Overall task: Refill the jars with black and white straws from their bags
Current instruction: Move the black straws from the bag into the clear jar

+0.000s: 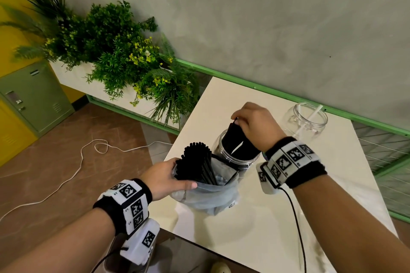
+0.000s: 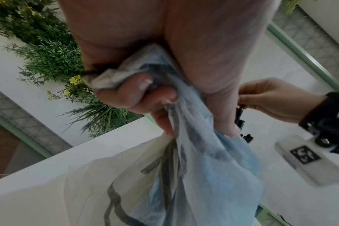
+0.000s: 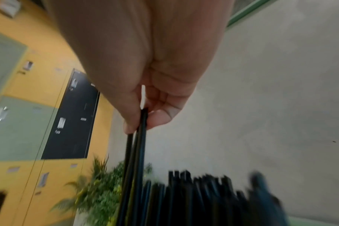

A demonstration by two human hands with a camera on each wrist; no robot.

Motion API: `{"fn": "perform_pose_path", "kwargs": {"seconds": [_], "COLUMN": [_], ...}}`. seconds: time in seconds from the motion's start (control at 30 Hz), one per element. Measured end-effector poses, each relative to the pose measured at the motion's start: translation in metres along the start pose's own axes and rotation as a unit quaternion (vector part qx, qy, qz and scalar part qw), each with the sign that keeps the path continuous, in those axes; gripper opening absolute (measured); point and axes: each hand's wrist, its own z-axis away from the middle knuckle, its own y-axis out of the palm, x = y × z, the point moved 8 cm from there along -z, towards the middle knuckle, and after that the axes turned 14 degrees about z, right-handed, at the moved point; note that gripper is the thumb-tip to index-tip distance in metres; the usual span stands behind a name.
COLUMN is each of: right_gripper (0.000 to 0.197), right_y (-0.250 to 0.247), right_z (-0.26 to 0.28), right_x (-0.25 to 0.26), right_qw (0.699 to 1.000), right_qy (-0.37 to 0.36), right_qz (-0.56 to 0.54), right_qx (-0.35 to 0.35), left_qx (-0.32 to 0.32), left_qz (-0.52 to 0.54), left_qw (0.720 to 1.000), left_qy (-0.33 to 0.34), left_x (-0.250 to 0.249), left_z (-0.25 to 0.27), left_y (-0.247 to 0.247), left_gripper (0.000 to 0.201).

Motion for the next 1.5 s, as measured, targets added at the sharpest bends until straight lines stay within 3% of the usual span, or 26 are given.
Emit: {"fn": "perform_pose_path", "kwargs": {"seconds": [0.1, 0.23, 0.33, 0.4, 0.57, 0.73, 0.9, 0.93, 1.07, 1.13, 1.2, 1.37, 1.5], "right_gripper": [0.02, 0.025, 0.028, 0.03, 0.027, 0.042, 0.039, 0.044, 0.066, 0.057, 0.042, 0.02, 0.017], "right_y": [-0.001, 0.029, 0.033, 0.031, 0.006, 0.024, 0.009, 0.014, 0.056, 0.067, 0.069, 0.055, 0.036], "right_z": [-0.016, -0.019, -0.014, -0.012, 0.004, 0.029, 0.034, 0.029, 0.002, -0.006, -0.01, -0.009, -0.008], "right_x": [-0.004, -0.009, -0.015, -0.018, -0.026, -0.037, -0.018, -0.01, -0.001, -0.003, -0.004, -0.009, -0.027], "right_qw": [0.999, 0.996, 0.993, 0.993, 0.998, 0.996, 0.998, 0.998, 0.97, 0.955, 0.954, 0.977, 0.979], "right_qy": [0.034, 0.066, 0.085, 0.081, 0.052, 0.03, 0.017, 0.004, -0.025, -0.041, -0.055, -0.044, -0.014], "right_qz": [-0.002, 0.004, -0.034, -0.042, -0.043, 0.055, 0.056, 0.059, 0.158, 0.185, 0.184, 0.126, 0.17], "right_qx": [-0.02, 0.068, 0.068, 0.068, -0.018, 0.063, -0.033, -0.015, 0.181, 0.227, 0.231, 0.164, 0.112], "left_qx": [-0.001, -0.002, -0.003, -0.003, 0.0, -0.005, 0.003, 0.003, 0.003, 0.004, 0.005, -0.007, -0.005], "left_qz": [-0.002, -0.005, -0.013, -0.016, -0.017, -0.016, 0.002, -0.001, -0.012, -0.01, -0.009, -0.014, -0.017], "left_qw": [1.0, 1.0, 1.0, 1.0, 1.0, 1.0, 1.0, 1.0, 1.0, 1.0, 1.0, 1.0, 1.0], "left_qy": [-0.006, -0.009, -0.012, -0.014, -0.018, -0.011, -0.009, -0.008, -0.006, -0.006, -0.006, -0.005, -0.005], "left_x": [0.001, 0.002, 0.003, 0.003, 0.004, 0.002, 0.002, 0.001, -0.003, -0.003, -0.003, -0.002, -0.002], "left_z": [0.0, -0.001, -0.001, -0.002, -0.002, -0.003, -0.004, -0.004, -0.004, -0.004, -0.002, -0.001, -0.002], "left_y": [-0.001, 0.0, 0.0, -0.001, -0.001, -0.002, -0.001, -0.001, 0.0, 0.0, 0.0, -0.003, -0.004], "left_gripper": [0.103, 0.102, 0.099, 0.1, 0.1, 0.082, 0.109, 0.109, 0.109, 0.111, 0.111, 0.093, 0.103]}}
